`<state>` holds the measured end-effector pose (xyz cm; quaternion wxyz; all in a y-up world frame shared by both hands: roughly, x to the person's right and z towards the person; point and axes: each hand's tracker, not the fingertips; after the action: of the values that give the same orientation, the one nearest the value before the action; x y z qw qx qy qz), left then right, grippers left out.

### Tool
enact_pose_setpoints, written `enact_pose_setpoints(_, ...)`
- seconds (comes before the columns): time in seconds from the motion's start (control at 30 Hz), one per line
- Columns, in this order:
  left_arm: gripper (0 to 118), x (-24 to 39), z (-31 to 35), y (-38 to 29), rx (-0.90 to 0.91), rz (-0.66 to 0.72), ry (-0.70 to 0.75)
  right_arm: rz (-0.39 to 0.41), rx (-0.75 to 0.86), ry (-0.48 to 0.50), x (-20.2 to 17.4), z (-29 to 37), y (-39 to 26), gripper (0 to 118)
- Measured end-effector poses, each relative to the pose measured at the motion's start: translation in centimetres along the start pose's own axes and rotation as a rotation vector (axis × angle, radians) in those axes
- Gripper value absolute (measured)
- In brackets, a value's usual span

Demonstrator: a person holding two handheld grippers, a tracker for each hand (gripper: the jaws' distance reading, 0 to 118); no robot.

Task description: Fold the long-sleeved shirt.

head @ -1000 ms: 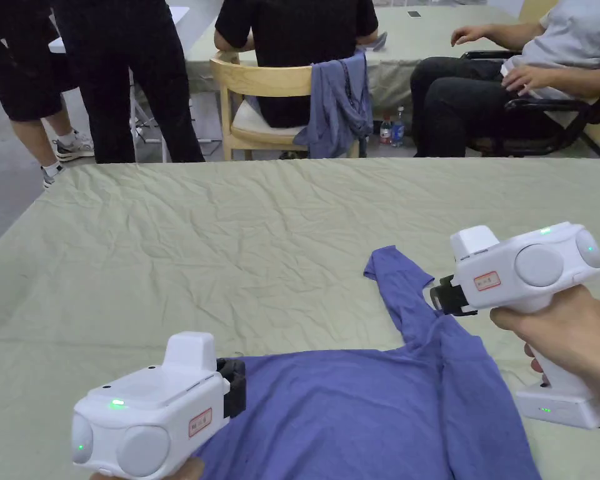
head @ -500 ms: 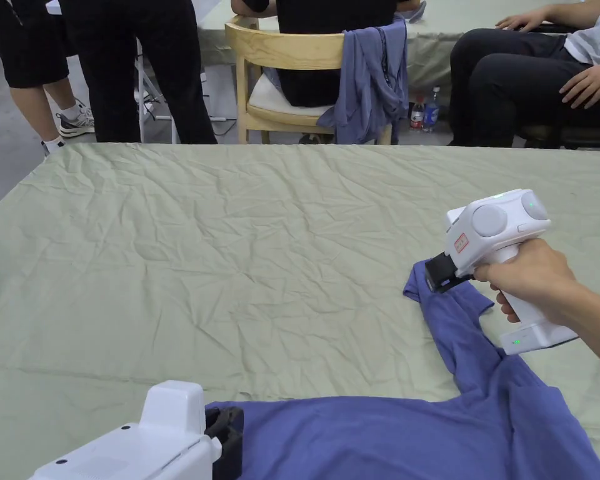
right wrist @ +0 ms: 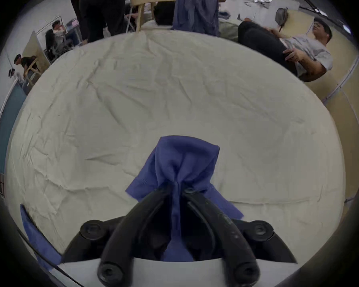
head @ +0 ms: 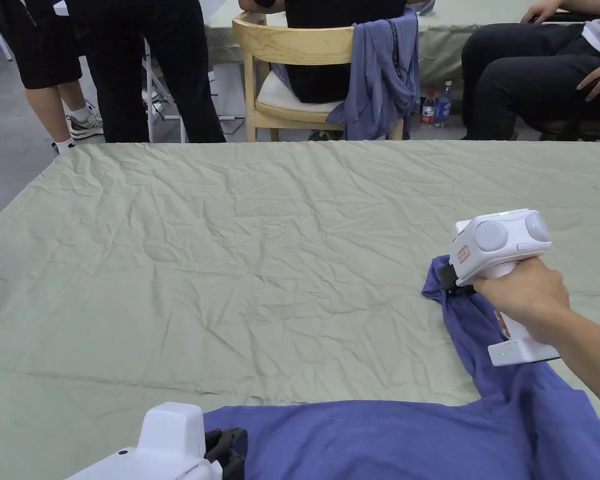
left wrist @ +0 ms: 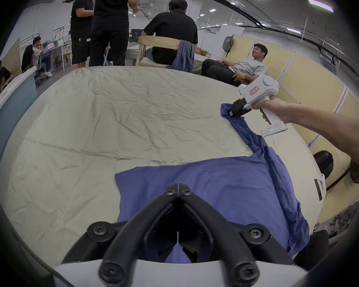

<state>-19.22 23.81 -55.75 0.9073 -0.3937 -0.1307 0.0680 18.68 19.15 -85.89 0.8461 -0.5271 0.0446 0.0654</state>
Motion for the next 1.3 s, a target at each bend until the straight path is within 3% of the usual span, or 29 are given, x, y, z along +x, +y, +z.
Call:
enact_pose_setpoints(0.17, 0, 1.1, 2.4, 0.2, 0.014, -0.019, -0.002, 0.071, 0.146, 0.052, 0.7, 7.3, -2.9, 11)
enact_pose_setpoints(0.4, 0, 1.9, 5.4, -1.4, 0.022, -0.026, -0.011, 0.165, 0.318, 0.019, 1.0, 19.0, -14.1, 11)
enact_pose_setpoints(0.67, 0, 3.1, 7.2, -3.9, 0.001, -0.016, -0.029, 0.136, 0.229, 0.061, -0.5, 18.4, -28.2, 11)
enact_pose_setpoints(0.87, 0, 3.3, 7.3, -4.6, -0.018, -0.015, -0.039, 0.086, 0.130, 0.110, -2.0, 15.8, -31.6, 12)
enact_pose_setpoints(0.93, 0, 3.4, 7.6, -4.7, -0.020, -0.020, -0.038, 0.079, 0.137, 0.106, -2.2, 15.7, -31.8, 25)
enact_pose_setpoints(0.97, 0, 3.3, 7.8, -4.7, -0.019, -0.022, -0.036, 0.080, 0.137, 0.085, -2.8, 16.3, -32.0, 52)
enact_pose_setpoints(1.0, 0, 3.2, 8.0, -4.7, -0.019, -0.024, -0.033, 0.081, 0.129, 0.080, -2.8, 16.4, -32.1, 69)
enact_pose_setpoints(1.17, 0, 2.2, 9.1, -4.8, -0.006, -0.008, -0.012, 0.057, 0.209, 0.128, -3.0, 21.1, -33.9, 72)
enact_pose_setpoints(1.3, 0, 1.6, 10.2, -4.9, 0.014, -0.008, 0.014, 0.013, 0.392, 0.027, -2.9, 27.0, -35.2, 71)
